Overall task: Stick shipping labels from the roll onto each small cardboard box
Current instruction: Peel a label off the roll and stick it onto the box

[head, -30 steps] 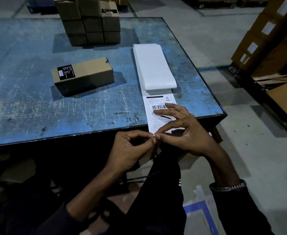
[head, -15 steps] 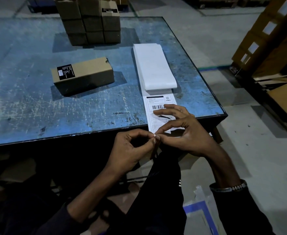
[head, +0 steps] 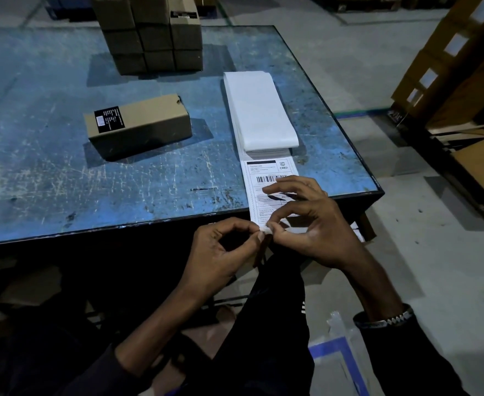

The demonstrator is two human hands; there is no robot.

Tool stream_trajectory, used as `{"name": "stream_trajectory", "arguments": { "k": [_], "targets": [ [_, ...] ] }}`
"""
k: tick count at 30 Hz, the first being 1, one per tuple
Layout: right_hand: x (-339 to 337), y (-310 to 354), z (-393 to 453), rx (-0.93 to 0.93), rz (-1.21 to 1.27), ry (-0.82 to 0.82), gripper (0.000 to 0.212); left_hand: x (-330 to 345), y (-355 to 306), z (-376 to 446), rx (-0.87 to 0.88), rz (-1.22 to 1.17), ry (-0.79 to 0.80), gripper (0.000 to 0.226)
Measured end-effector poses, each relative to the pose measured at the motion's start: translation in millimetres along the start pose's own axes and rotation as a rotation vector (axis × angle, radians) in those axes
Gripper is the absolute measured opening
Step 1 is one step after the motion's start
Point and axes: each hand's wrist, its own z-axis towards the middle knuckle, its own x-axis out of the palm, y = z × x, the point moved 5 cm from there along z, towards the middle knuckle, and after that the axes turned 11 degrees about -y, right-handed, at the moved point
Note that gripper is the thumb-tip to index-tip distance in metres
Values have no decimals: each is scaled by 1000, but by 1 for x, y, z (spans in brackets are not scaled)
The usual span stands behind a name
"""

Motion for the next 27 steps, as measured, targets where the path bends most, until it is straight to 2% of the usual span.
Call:
{"name": "stream_trajectory", "arguments": {
  "k": [6, 8, 13, 19, 27],
  "targets": [
    [-5, -5, -4, 24, 43, -11, 3, -1, 16, -10, -194, -100, -84, 17],
    [-3, -5, -5, 13, 35, -2, 3, 0, 16, -12, -253, -145, -104, 10],
    [-1, -4, -6, -5, 6, 16, 11, 3, 9, -14, -280, -249, -29, 21],
    [-1, -4, -7, -18, -5, 19, 13, 3, 10, -12, -220, -169, -84, 11],
    [1, -2, -8, -9, 4, 25, 14, 3, 4, -8, -66, -73, -34, 7]
  ]
}}
